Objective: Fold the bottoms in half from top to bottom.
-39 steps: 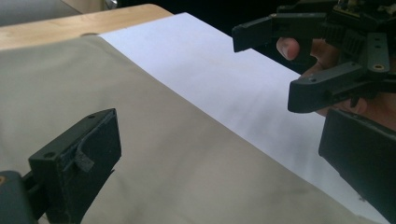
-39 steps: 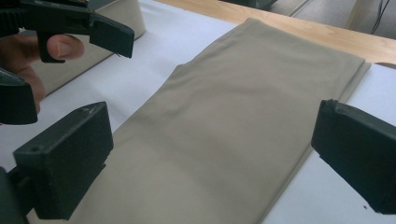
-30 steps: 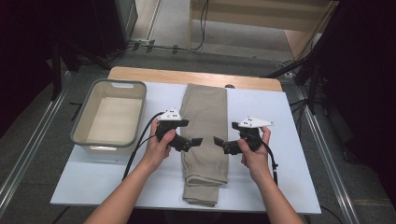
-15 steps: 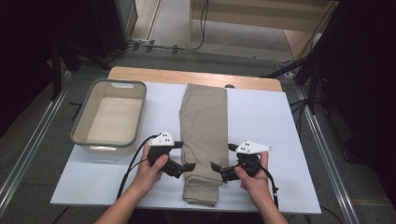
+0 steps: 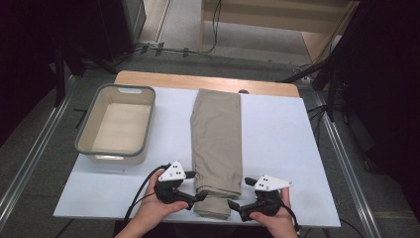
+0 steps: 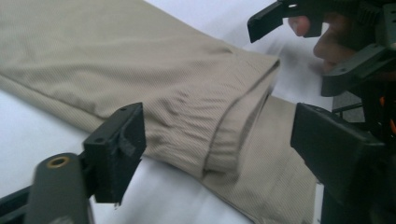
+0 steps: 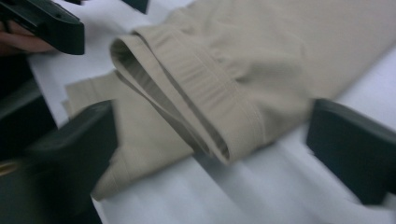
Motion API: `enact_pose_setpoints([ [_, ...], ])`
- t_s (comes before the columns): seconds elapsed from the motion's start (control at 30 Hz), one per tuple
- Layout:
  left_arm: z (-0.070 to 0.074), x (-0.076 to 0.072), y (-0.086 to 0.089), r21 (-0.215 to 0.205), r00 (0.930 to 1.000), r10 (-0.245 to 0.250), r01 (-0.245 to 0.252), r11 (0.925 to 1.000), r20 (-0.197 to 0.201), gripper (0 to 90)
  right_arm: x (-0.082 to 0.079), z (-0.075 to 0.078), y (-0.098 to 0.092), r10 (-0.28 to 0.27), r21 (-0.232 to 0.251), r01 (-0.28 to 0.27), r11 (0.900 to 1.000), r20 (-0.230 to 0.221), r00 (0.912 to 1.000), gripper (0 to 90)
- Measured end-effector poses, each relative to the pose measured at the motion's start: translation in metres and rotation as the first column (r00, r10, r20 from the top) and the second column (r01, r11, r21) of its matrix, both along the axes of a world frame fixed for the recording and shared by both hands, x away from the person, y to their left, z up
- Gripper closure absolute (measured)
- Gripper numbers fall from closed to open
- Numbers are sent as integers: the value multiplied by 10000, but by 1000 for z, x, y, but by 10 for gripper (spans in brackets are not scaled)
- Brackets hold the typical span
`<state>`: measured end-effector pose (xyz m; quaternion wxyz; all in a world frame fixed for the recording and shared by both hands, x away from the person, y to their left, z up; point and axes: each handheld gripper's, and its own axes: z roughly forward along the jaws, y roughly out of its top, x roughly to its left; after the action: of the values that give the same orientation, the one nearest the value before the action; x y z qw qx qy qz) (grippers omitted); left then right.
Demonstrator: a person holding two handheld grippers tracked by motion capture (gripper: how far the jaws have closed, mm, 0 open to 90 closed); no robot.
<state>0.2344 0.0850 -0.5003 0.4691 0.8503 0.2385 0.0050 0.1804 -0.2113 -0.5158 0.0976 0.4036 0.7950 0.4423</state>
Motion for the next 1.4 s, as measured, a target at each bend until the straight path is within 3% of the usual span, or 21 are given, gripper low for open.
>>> enact_pose_setpoints([
  [0.1,-3,-4,-3,234,9997,229,-229,9995,7,273,-6,-4,0,-146,-201,141,9997,-215,9997,149],
  [0.17,-4,-5,-5,485,9985,534,-537,9974,79,335,-9,-6,4,-407,-823,402,9958,-41,9992,206],
  [0.3,-7,-3,-6,910,9956,933,-941,9914,130,437,-8,-7,7,-798,-1268,817,9885,206,9966,294],
  [0.47,-7,0,-3,776,9924,1223,-1207,9896,-161,550,-9,-7,8,-879,-1557,965,9831,609,9943,443],
  [0.6,-7,1,-2,672,9930,1166,-1153,9911,-168,630,-9,-7,9,-706,-1466,812,9859,761,9946,560],
  [0.7,-7,1,-1,637,9941,1064,-1048,9925,-224,701,-8,-9,9,-557,-1494,641,9867,599,9966,633],
  [0.8,-8,1,-1,659,9941,1057,-1040,9924,-236,721,-9,-9,10,-479,-1531,558,9866,550,9973,682],
  [0.93,-8,-1,-3,776,9948,1021,-1023,9917,62,739,-8,-9,10,-389,-1426,452,9888,470,9981,777],
  [1.03,-7,-3,-3,808,9948,1002,-1013,9916,174,775,-8,-9,9,-388,-1276,434,9909,383,9985,811],
  [1.23,-4,-6,-4,915,9949,886,-926,9915,475,856,-9,-7,12,-258,-1372,341,9899,619,9977,836],
  [1.4,3,-9,-1,630,9960,763,-791,9949,466,857,-12,-3,10,-255,-1085,328,9936,680,9974,836],
])
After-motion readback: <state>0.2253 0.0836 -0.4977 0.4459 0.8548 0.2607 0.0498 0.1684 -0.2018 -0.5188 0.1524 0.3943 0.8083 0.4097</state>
